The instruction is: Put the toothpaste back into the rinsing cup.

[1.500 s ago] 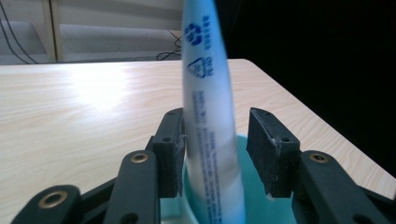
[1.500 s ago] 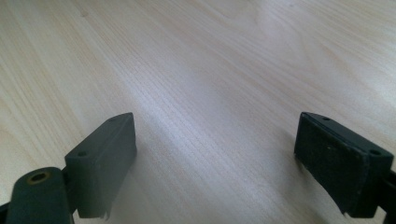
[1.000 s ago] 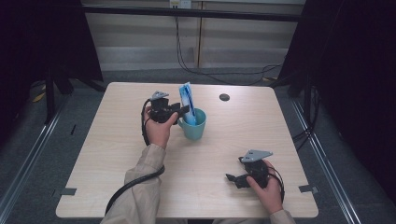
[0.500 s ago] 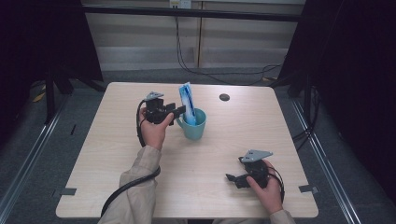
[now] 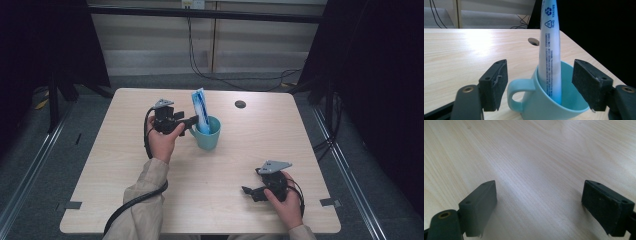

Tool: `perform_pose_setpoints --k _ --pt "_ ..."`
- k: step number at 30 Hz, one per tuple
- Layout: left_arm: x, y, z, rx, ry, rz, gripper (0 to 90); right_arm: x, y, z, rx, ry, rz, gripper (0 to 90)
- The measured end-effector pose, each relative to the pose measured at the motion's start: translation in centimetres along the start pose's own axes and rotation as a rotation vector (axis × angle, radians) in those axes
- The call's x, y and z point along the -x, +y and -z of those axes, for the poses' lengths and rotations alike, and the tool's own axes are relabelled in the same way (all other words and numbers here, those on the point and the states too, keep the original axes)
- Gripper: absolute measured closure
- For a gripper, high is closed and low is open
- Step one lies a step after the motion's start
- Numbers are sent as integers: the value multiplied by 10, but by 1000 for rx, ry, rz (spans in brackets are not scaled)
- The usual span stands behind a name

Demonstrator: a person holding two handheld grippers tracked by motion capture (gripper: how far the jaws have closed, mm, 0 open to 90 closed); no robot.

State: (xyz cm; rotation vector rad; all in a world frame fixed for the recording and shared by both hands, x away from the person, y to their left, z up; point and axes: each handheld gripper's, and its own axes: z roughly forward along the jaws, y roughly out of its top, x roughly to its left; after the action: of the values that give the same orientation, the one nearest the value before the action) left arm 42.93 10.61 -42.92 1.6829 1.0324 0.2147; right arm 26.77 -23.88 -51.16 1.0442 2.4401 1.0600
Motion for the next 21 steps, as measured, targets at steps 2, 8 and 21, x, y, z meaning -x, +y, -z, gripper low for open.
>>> perform_pose_setpoints --k 2,8,21 --pt "-1 -1 1 -3 4 -4 266 0 0 0 0 0 0 124" --pt "-3 -2 6 -16 2 -17 211 0 0 0 0 0 1 124" --pt "-1 -6 12 -40 -21 -53 158 0 0 0 0 0 0 124"
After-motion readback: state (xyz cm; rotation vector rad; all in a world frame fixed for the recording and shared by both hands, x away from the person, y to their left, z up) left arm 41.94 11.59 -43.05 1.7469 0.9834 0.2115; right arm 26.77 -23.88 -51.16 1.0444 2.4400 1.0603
